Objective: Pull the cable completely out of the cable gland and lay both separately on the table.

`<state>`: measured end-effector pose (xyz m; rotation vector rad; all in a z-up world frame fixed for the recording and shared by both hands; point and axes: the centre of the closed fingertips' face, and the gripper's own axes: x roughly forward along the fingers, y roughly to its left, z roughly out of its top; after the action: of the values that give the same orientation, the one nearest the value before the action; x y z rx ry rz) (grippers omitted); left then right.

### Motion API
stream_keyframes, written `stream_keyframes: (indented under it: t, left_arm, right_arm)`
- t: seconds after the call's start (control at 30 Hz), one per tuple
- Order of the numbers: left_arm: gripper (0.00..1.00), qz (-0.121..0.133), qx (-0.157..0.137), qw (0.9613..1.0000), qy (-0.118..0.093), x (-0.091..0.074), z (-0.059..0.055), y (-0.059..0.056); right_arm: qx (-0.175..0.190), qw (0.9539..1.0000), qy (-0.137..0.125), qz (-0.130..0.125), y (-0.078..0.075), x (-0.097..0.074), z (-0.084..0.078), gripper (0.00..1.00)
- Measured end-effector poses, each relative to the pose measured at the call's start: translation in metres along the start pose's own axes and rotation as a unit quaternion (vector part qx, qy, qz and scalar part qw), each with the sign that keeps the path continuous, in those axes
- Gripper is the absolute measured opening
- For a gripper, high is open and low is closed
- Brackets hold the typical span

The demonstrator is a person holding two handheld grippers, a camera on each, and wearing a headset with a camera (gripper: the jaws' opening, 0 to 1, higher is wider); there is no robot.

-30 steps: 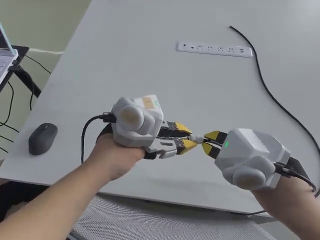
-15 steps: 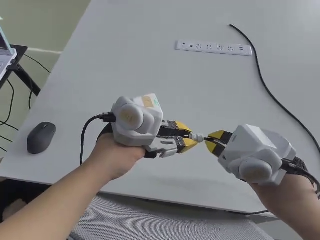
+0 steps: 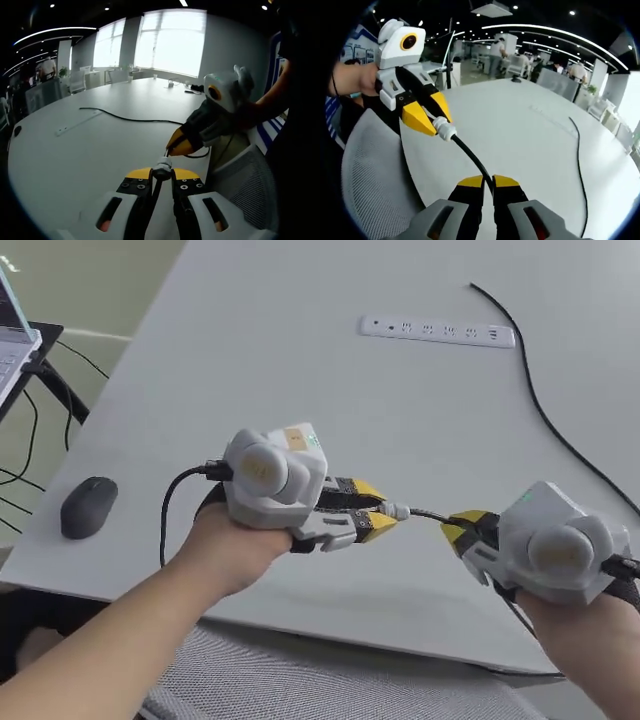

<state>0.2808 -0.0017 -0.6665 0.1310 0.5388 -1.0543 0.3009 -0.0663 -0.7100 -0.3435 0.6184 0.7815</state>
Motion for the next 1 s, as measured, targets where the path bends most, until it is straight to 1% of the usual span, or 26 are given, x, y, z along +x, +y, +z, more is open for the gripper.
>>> stream_keyframes:
  t: [0.07, 0.1, 0.17, 0.27, 0.3, 0.4, 0.43, 0.5, 0.53, 0.63, 0.73, 0.83, 0.87, 0.9, 0.93, 1.0]
  left_arm:
    - [0.15, 0.001, 0.001, 1.0000, 0.002, -0.001, -0.001, 0.001]
    - [0.15, 0.002, 0.001, 1.0000, 0.002, -0.002, -0.002, 0.001]
    - [0.15, 0.003, 0.000, 1.0000, 0.002, -0.003, -0.003, 0.002]
    - [0.15, 0.004, 0.000, 1.0000, 0.003, -0.003, -0.003, 0.003]
    - [0.15, 0.004, 0.000, 1.0000, 0.004, -0.004, -0.003, 0.003]
    - [0.15, 0.006, -0.002, 1.0000, 0.003, -0.004, -0.004, 0.004]
    - [0.15, 0.006, -0.002, 1.0000, 0.003, -0.004, -0.004, 0.004]
    - [0.15, 0.006, -0.003, 1.0000, 0.004, -0.003, -0.006, 0.003]
    - [0.15, 0.006, -0.003, 1.0000, 0.004, -0.003, -0.006, 0.003]
    - [0.15, 0.006, -0.004, 1.0000, 0.004, -0.002, -0.006, 0.002]
    - [0.15, 0.006, -0.003, 1.0000, 0.005, 0.000, -0.005, 0.002]
    - [0.15, 0.005, -0.002, 1.0000, 0.007, 0.001, -0.005, 0.002]
    - [0.15, 0.005, -0.001, 1.0000, 0.007, 0.002, -0.005, 0.003]
    - [0.15, 0.005, -0.001, 1.0000, 0.008, 0.002, -0.005, 0.003]
    - [0.15, 0.004, -0.001, 1.0000, 0.008, 0.002, -0.004, 0.002]
    - [0.15, 0.004, 0.001, 1.0000, 0.009, 0.003, -0.004, 0.003]
  right_arm:
    - [0.038, 0.9992, 0.002, -0.008, -0.005, 0.001, -0.005, 0.01]
    - [0.048, 0.9988, 0.001, -0.013, -0.008, 0.002, -0.006, 0.01]
    - [0.057, 0.9983, 0.004, -0.015, -0.012, 0.003, -0.011, 0.01]
    - [0.085, 0.9962, 0.010, -0.017, -0.015, 0.004, -0.019, 0.01]
    - [0.090, 0.9957, 0.013, -0.017, -0.015, 0.004, -0.022, 0.01]
    - [0.099, 0.9948, 0.013, -0.020, -0.019, 0.006, -0.027, 0.00]
    - [0.106, 0.9940, 0.017, -0.019, -0.019, 0.007, -0.029, 0.00]
    - [0.122, 0.9922, 0.016, -0.020, -0.021, 0.008, -0.033, 0.00]
    - [0.134, 0.9906, 0.017, -0.020, -0.022, 0.008, -0.035, 0.00]
    - [0.152, 0.9880, 0.018, -0.020, -0.024, 0.010, -0.040, 0.00]
    - [0.187, 0.9820, 0.023, -0.010, -0.020, 0.011, -0.042, 0.00]
    - [0.203, 0.9787, 0.024, -0.017, -0.022, 0.011, -0.044, 0.00]
    - [0.215, 0.9761, 0.025, -0.017, -0.022, 0.011, -0.045, 0.00]
    - [0.222, 0.9746, 0.022, -0.016, -0.022, 0.011, -0.045, 0.01]
    - [0.220, 0.9752, 0.022, -0.017, -0.023, 0.011, -0.045, 0.01]
    - [0.198, 0.9798, 0.022, -0.018, -0.022, 0.011, -0.043, 0.01]
